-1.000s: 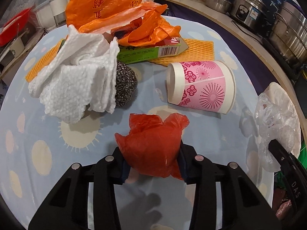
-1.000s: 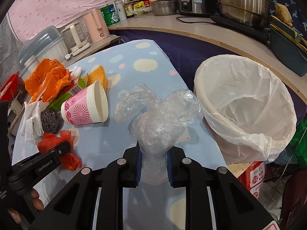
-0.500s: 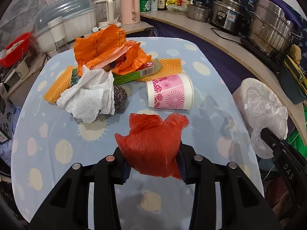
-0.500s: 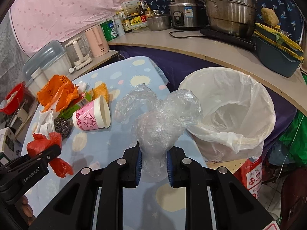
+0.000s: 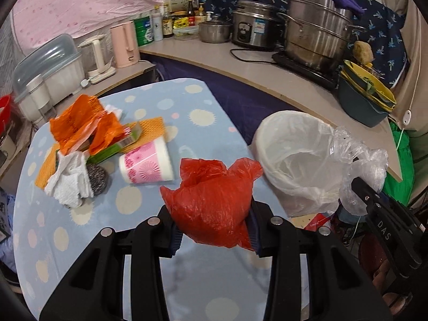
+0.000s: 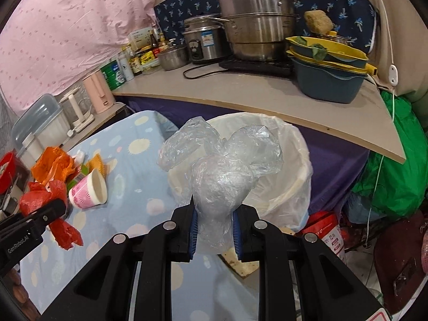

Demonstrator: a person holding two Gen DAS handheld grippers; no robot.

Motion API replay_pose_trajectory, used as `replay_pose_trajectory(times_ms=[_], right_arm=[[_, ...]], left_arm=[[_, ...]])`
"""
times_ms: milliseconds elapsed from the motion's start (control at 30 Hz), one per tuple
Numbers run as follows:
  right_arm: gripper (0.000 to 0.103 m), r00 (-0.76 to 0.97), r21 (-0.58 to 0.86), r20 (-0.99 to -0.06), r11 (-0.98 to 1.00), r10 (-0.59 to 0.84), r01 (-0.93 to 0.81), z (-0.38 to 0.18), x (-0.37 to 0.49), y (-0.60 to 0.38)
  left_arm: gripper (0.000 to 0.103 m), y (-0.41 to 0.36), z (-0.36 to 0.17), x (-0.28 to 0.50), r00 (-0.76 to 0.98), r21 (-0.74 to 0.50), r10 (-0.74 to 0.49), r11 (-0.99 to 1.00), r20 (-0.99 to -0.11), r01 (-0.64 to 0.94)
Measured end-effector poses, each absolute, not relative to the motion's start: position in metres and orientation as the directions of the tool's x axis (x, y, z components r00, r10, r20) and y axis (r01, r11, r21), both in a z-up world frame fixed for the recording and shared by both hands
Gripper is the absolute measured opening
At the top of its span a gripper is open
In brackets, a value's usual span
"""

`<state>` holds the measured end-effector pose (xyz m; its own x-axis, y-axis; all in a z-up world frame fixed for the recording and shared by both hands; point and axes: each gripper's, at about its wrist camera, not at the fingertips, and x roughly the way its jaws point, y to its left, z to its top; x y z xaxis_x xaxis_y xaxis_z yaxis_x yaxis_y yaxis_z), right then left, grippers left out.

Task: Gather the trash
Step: 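Carry both bags over the white-lined bin and open both tools to drop them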

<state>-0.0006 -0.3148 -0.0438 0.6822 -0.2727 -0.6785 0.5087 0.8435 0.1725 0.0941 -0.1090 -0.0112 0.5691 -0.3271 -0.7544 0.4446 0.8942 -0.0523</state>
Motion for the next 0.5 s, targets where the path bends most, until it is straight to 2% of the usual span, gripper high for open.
replay_pose_trajectory(times_ms=[233, 500], right_arm=[[0.020, 0.670, 0.200, -0.683, 0.806, -0.293, 0.557, -0.050, 0.011, -0.368], [0.024, 0.663, 0.237, -0.701, 0.791, -0.263, 0.564, -0.063, 0.045, -0.399]], left_arm=[[0.037, -0.186, -0.015, 0.112, 0.519, -0.081, -0.408, 0.838, -0.751, 0.540], [0.038, -0.236, -0.033, 0.134, 0.479, -0.089, -0.424, 0.812, -0.768, 0.577]])
